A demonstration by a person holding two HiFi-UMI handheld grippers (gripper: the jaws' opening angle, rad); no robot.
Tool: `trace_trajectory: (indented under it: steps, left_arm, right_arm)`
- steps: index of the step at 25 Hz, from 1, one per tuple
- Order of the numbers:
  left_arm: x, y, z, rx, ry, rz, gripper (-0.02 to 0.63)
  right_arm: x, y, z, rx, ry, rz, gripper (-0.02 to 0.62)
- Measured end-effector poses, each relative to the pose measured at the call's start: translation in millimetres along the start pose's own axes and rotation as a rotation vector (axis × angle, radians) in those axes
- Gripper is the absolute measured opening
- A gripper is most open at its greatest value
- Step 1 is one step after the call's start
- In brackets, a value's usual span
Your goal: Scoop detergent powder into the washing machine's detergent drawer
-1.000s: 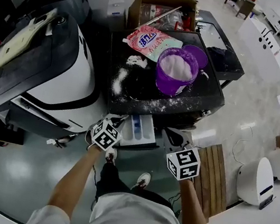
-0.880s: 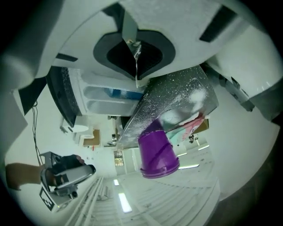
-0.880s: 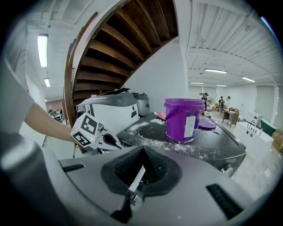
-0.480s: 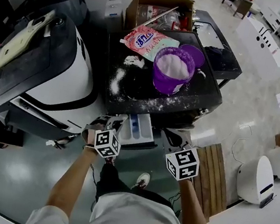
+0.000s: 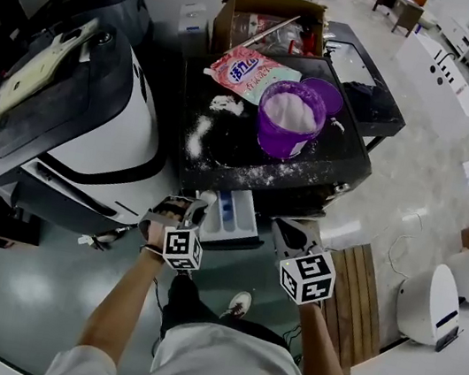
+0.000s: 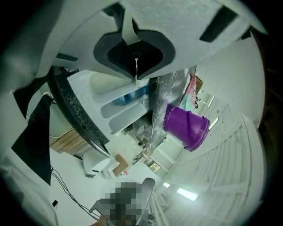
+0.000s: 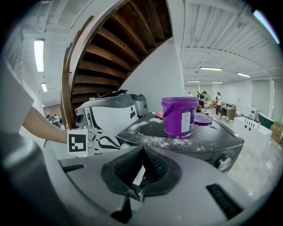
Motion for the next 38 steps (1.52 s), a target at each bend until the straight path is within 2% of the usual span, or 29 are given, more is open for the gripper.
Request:
trace_trajectory:
  steps: [8, 13, 16, 21, 23, 25, 27, 33, 36, 38]
  left_arm:
    - [4.2, -2.3, 3.6, 0.001, 0.004, 0.007, 0.015]
    - [12.5, -2.3, -8.5, -0.004, -0.046, -0.014, 0.015]
    - [17.0, -3.5, -9.5, -0.004, -0.04, -0.016, 0.015]
    - [28.0, -7.7, -4.4, 0.014, -0.04, -0.006, 0.015]
    - [35.7, -10.8, -4.3, 0.046, -0.046, 0.011, 0.015]
    - [46.2, -13.2, -8.8, 0.108, -0.059, 0.046, 0.015]
    - [59.1, -15.7, -15.9, 0.209, -0.068, 0.113, 0.015]
    - [102.4, -11.9, -51.8, 0.639, -0.053, 0.443, 0.015]
    - [124.1, -7.5, -71.8, 0.804, 0.002, 0.615, 0.015]
    - [138.4, -5.6, -84.6, 0.874, 0.035, 0.715, 0.015]
  right_arm:
    - [7.2, -0.4, 2.2, -0.003, 0.016, 0.007, 0.006]
    - [11.5, -0.8, 1.4, -0.003, 0.021, 0.012, 0.006]
    - [14.8, -1.1, 1.3, -0.005, 0.024, 0.015, 0.006]
    - [22.0, -5.2, -1.6, -0.006, 0.015, 0.027, 0.006]
    - [26.5, -8.9, -1.3, -0.008, 0.012, 0.034, 0.006]
    - [30.9, -15.7, -0.6, -0.008, 0.01, 0.046, 0.006]
    - [36.5, -22.8, 0.1, -0.008, 0.011, 0.06, 0.006]
    - [44.1, -56.9, 10.9, -0.017, 0.059, 0.116, 0.006]
    - [48.2, -81.5, 13.3, -0.016, 0.086, 0.161, 0.006]
    - [50.5, -98.3, 12.9, -0.006, 0.099, 0.193, 0.006]
Point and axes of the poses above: the fingertips, and each gripper's own axes: x backward along the fingers, z to its right, y out of its underside, the point moved 6 cm from there along x, backward along the fingers, and after that the axes turned 13 degrees about y, right-handed, at the moved point
